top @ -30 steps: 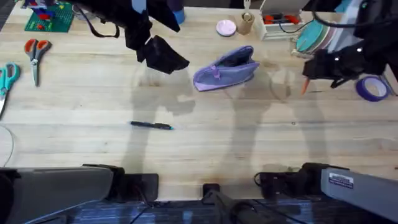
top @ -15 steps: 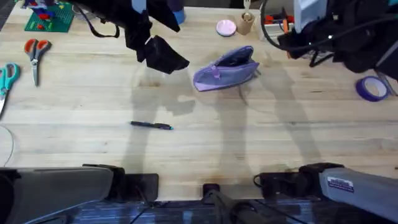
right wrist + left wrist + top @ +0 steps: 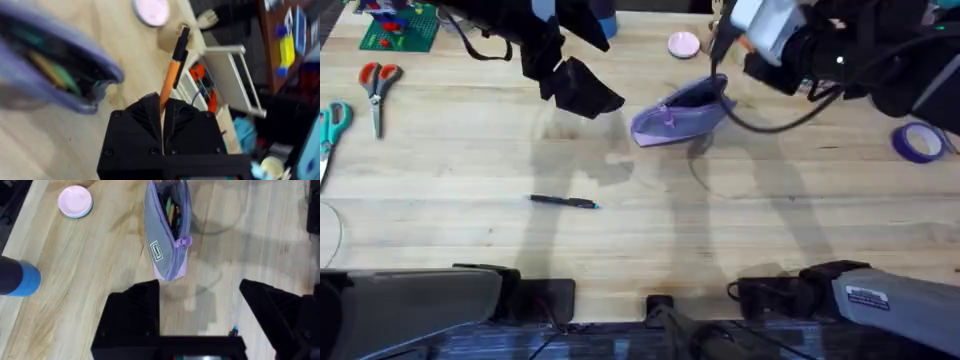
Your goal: Unzip the bag, pick up the pens from the table one at a time and place them inside, then zip the bag closed.
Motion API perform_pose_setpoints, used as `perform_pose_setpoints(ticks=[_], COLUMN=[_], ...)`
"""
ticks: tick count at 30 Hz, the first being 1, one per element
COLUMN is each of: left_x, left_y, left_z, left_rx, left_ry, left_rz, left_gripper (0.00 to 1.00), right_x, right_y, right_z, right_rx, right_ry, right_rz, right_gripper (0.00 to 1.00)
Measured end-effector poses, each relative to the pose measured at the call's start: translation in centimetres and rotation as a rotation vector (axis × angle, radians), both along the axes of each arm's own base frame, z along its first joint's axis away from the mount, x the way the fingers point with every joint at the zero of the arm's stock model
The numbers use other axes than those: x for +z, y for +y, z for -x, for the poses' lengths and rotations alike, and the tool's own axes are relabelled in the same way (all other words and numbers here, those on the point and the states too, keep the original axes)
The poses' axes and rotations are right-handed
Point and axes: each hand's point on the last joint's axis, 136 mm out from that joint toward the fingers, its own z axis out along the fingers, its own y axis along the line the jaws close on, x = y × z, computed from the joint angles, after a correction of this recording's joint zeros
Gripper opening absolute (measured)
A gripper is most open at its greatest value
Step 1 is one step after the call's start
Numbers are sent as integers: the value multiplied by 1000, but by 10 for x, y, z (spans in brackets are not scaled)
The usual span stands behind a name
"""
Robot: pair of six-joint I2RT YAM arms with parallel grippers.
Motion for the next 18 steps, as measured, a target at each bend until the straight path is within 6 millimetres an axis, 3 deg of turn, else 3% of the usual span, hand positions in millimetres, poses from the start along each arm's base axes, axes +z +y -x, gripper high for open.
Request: perform_pose_setpoints(ticks=[7, 18], left_x=[0, 0], left_y=[0, 0], left_z=[0, 0], left_rx=[0, 0], left_ry=[0, 0], left_rz=[0, 0], left_gripper=[993, 994], right_x=[-40, -46], right_y=[20, 39], right_z=[15, 23], right_rx=[273, 549], right_ry=[101, 66], right_rz=[226, 446], right_gripper=[30, 30])
